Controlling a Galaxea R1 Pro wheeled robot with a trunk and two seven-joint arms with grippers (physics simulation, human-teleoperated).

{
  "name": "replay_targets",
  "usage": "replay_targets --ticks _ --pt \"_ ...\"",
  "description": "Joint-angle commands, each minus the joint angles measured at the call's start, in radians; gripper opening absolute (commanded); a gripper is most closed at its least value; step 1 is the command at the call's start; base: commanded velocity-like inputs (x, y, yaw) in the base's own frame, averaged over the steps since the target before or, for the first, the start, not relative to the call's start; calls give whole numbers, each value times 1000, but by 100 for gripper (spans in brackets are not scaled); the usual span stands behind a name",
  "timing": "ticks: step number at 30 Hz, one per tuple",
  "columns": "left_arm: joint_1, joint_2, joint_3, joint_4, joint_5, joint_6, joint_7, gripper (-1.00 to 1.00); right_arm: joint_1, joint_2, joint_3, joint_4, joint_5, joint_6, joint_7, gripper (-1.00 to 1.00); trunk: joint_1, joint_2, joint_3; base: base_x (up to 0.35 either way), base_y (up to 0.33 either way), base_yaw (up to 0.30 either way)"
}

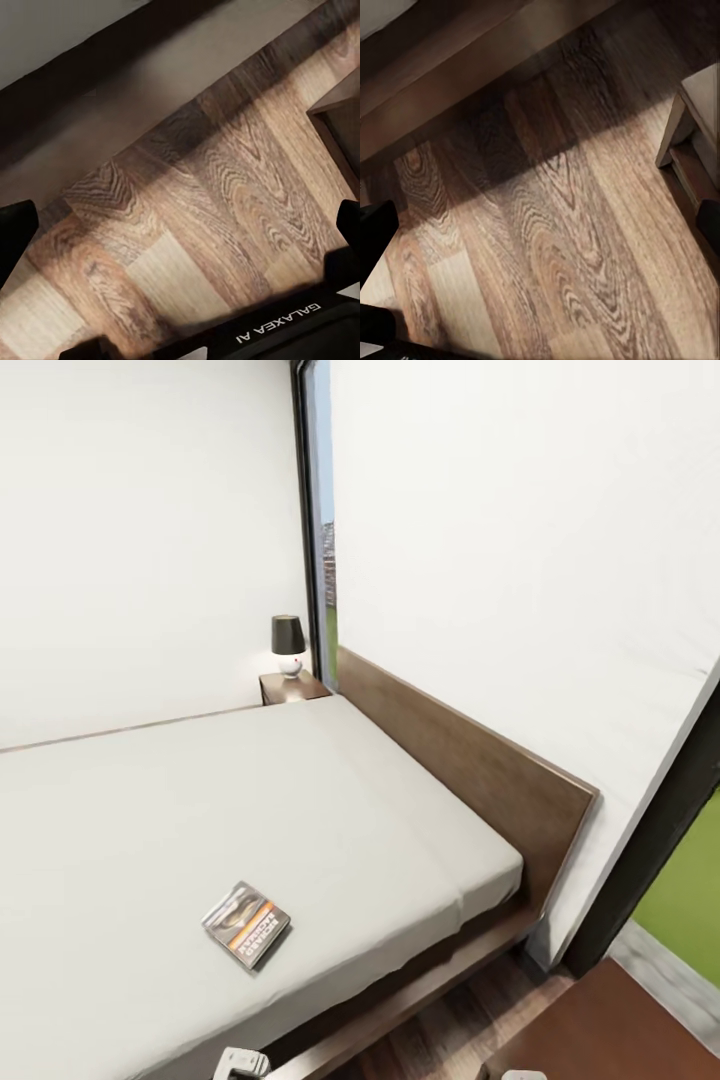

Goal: In the bedroom, move the book from the bed onto either nightstand, and place the two sandals side by side next to the bed.

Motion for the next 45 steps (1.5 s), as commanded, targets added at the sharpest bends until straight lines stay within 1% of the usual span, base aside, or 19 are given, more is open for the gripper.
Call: replay_targets --ticks 1,7,29,45 --pt "-1 0 8 0 -10 -3 -3 100 -2 0 1 5 -10 -5 7 100 0 0 -1 28 -26 47" --pt "-1 0 8 0 -10 -3 -3 100 -2 0 1 5 -10 -5 7 100 0 0 -1 10 -9 203" --pt "-1 0 8 0 -10 -3 -3 100 -2 0 1 4 -10 -5 7 100 0 0 -1 1 0 276" --pt "-1 0 8 0 -10 -3 -3 100 -2 0 1 4 -10 -5 8 100 0 0 -1 29 -28 18"
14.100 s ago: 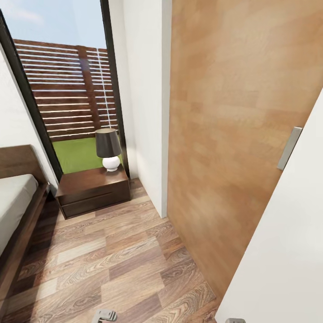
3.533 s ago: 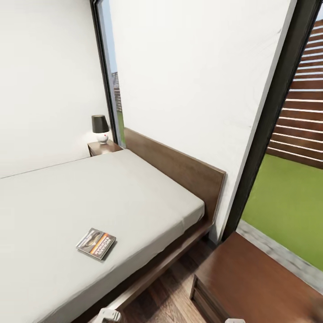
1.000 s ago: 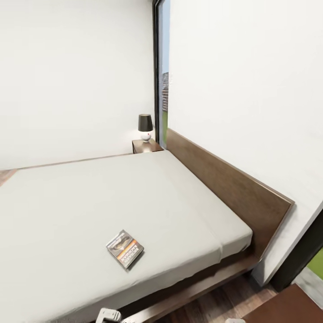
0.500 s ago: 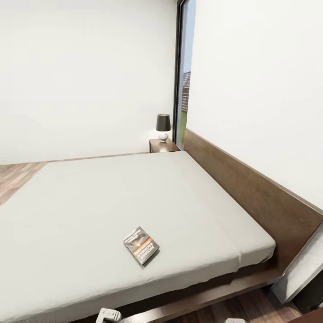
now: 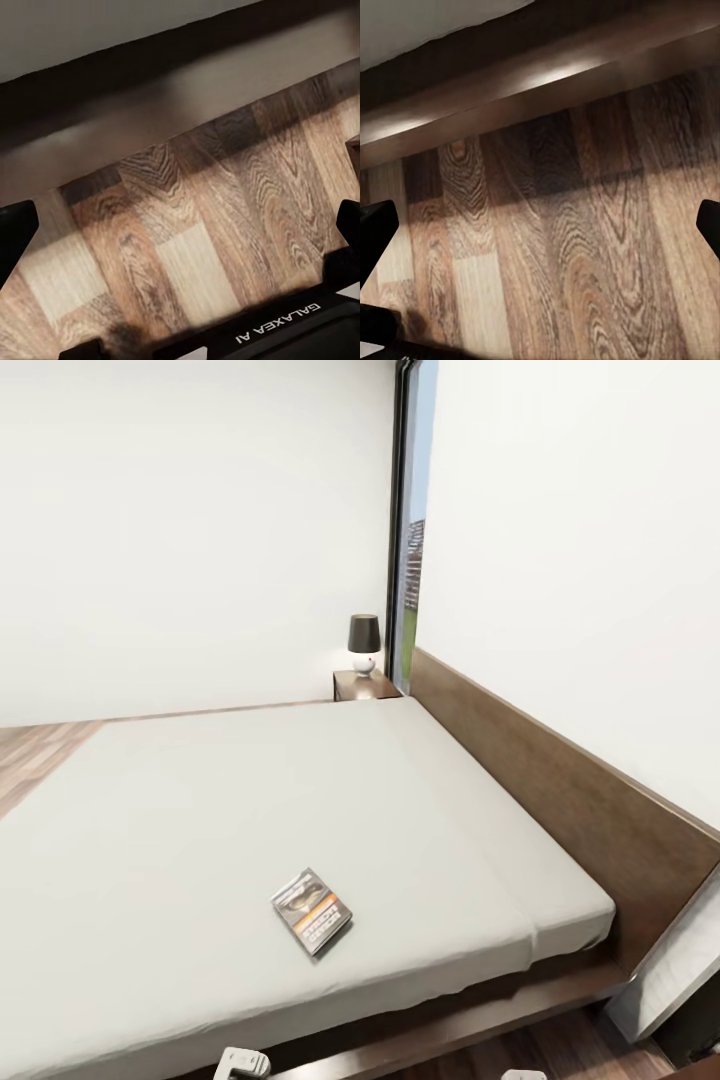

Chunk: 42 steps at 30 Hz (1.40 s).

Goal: In the bedroom, move the book from the bed onto either nightstand, and place the two sandals side by side next to the bed.

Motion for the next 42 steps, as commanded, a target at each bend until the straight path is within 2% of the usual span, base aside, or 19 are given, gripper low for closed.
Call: replay_targets --ticks 1,12,35,42 --pt "-1 0 8 0 -10 -3 -3 100 -2 0 1 5 -10 -5 7 100 0 -1 -1 76 -70 0" --pt "-1 0 8 0 -10 -3 -3 100 -2 0 1 4 -10 -5 5 100 0 -1 -1 182 -167 17" --pt "-1 0 8 0 -10 -3 -3 100 -2 0 1 4 -10 -5 5 100 0 -1 -1 9 -8 277" --pt "-1 0 8 0 -10 -3 -3 100 -2 -1 1 5 -10 -5 10 100 0 -1 -1 0 0 75"
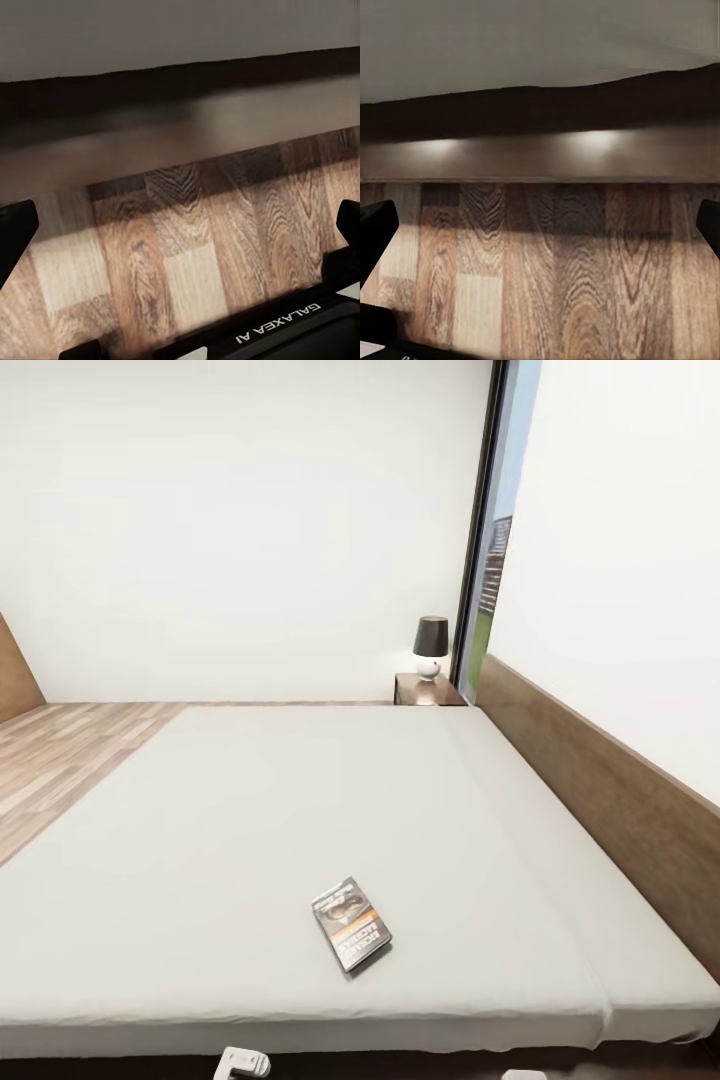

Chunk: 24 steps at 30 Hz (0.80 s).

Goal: In the bedroom, move the book from the bed onto either nightstand, and place the two sandals side by side next to the bed.

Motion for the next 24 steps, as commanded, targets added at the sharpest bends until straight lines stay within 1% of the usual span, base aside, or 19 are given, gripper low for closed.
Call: replay_targets --ticks 1,24 --pt "-1 0 8 0 -10 -3 -3 100 -2 0 1 4 -10 -5 7 100 0 -1 -1 0 0 13" --pt "-1 0 8 0 -10 -3 -3 100 -2 -1 1 4 -10 -5 7 100 0 -1 -1 0 0 1"
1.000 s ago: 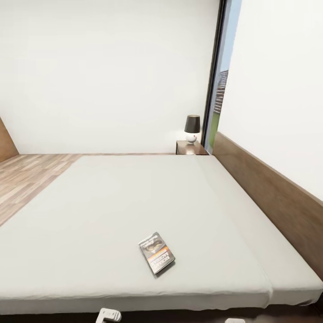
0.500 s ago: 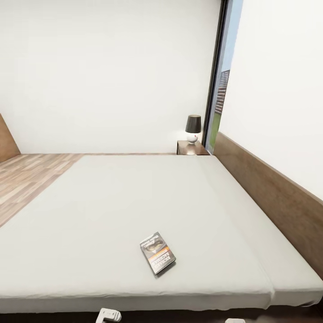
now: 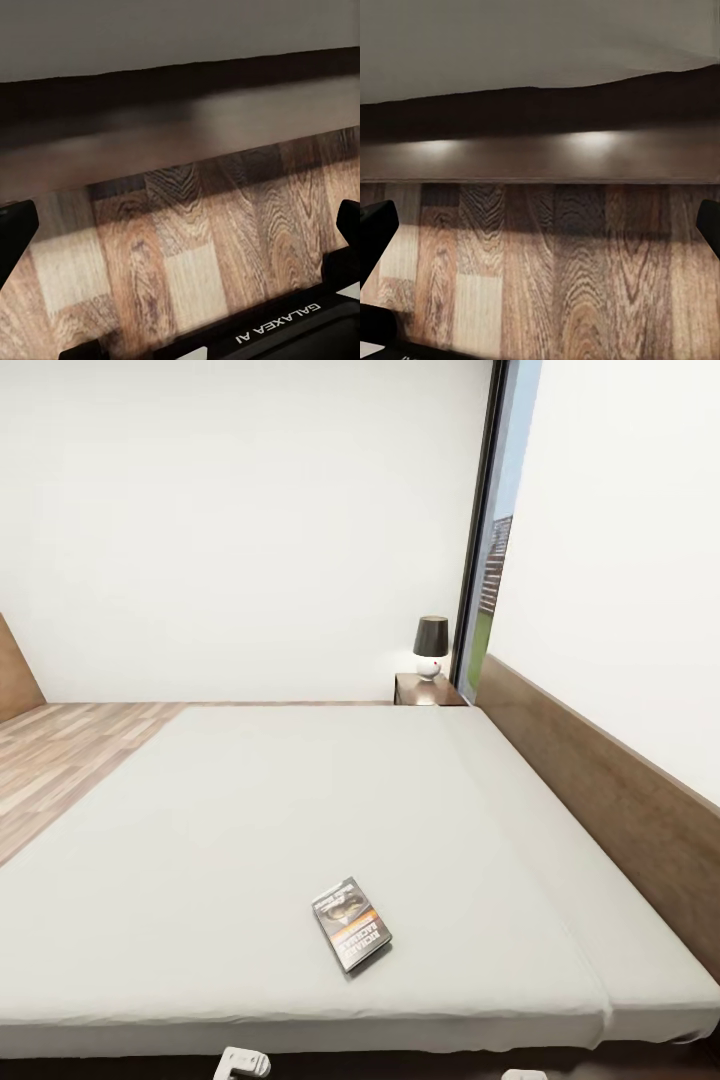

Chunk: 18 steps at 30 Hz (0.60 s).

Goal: In the bedroom, move the book from the bed onto either nightstand, and place the two sandals side by side next to the bed.

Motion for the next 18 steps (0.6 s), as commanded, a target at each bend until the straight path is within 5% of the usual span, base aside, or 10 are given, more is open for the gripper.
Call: replay_targets --ticks 1,18 --pt "-1 0 8 0 -10 -3 -3 100 -2 0 1 5 -10 -5 6 100 0 -1 -1 0 0 0" --pt "-1 -4 7 0 -11 3 -6 100 -2 0 1 5 -10 -5 6 100 0 -1 -1 0 0 0"
